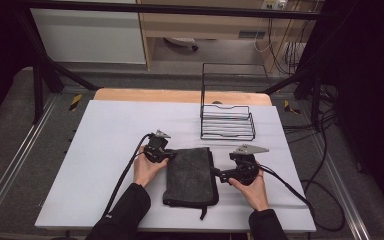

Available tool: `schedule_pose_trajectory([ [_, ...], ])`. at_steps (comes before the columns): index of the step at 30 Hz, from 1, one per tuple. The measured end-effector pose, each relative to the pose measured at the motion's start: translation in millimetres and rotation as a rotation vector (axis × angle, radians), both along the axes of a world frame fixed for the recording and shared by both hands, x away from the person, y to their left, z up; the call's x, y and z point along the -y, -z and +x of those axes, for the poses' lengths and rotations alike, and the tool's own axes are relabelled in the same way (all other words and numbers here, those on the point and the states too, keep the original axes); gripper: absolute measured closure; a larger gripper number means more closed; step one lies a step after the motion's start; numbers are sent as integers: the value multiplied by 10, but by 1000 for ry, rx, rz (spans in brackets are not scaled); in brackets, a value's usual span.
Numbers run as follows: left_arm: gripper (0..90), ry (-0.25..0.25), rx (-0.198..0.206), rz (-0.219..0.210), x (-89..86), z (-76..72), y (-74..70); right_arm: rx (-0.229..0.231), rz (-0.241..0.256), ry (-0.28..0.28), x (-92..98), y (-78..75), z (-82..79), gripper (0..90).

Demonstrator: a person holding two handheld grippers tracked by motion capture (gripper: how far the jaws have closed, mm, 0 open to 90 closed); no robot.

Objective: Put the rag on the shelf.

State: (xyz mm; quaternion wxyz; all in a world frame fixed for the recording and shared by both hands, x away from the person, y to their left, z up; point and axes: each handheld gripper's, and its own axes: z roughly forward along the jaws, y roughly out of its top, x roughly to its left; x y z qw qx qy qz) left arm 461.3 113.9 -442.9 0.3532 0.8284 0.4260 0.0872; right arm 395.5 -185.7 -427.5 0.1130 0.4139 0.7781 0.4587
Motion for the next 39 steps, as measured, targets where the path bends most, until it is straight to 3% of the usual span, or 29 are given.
schedule_pose_trajectory([
  [9,773,5,8,-2,-7,-8,8,-34,3,41,-225,55,372,174],
  [12,773,7,7,-5,-11,-6,9,-47,-13,60,-290,118,485,269],
  [14,773,9,8,-4,-12,-6,10,-71,8,85,-320,172,581,375],
  [18,773,10,8,-6,-14,-5,11,-100,-3,99,-314,218,642,439],
  [26,774,13,13,-2,-10,-9,10,-150,-21,62,-327,271,644,526],
  [33,775,18,5,-10,-25,3,10,-189,0,54,-341,267,625,648],
  [39,782,8,-21,-47,-56,28,15,-217,19,41,-324,236,632,776],
])
